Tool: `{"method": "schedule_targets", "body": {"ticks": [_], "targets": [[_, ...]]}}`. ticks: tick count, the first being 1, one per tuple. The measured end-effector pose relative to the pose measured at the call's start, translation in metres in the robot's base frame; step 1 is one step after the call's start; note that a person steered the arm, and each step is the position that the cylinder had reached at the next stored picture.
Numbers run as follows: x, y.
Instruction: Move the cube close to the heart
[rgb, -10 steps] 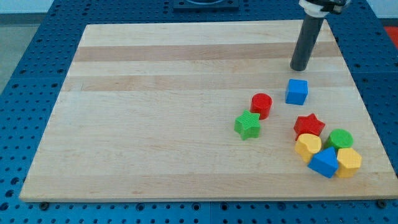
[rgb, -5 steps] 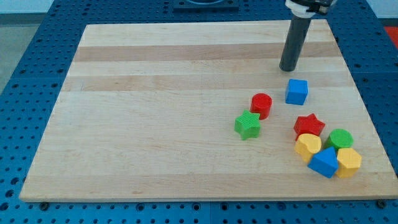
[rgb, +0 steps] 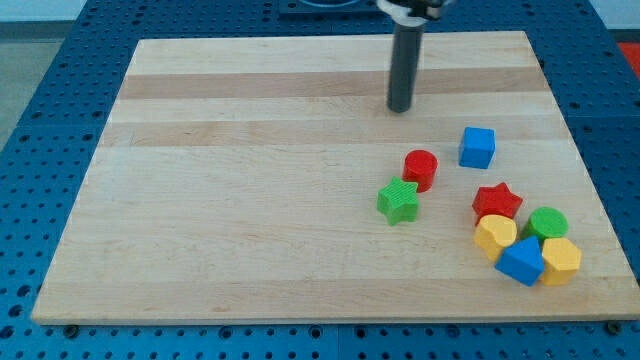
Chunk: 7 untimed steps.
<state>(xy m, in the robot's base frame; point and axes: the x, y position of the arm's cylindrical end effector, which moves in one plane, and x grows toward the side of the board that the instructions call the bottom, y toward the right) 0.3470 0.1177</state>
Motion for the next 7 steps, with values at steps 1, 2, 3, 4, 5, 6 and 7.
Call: {"method": "schedule_targets", "body": {"ticks": [1, 2, 3, 4, 5, 6, 7], "targets": [[0.012, 0.086], [0.025, 0.083], [0.064, 0.073], [0.061, 0.073], [0.08, 0.043], [0.084, 0.038], [0.085, 0.03]]}}
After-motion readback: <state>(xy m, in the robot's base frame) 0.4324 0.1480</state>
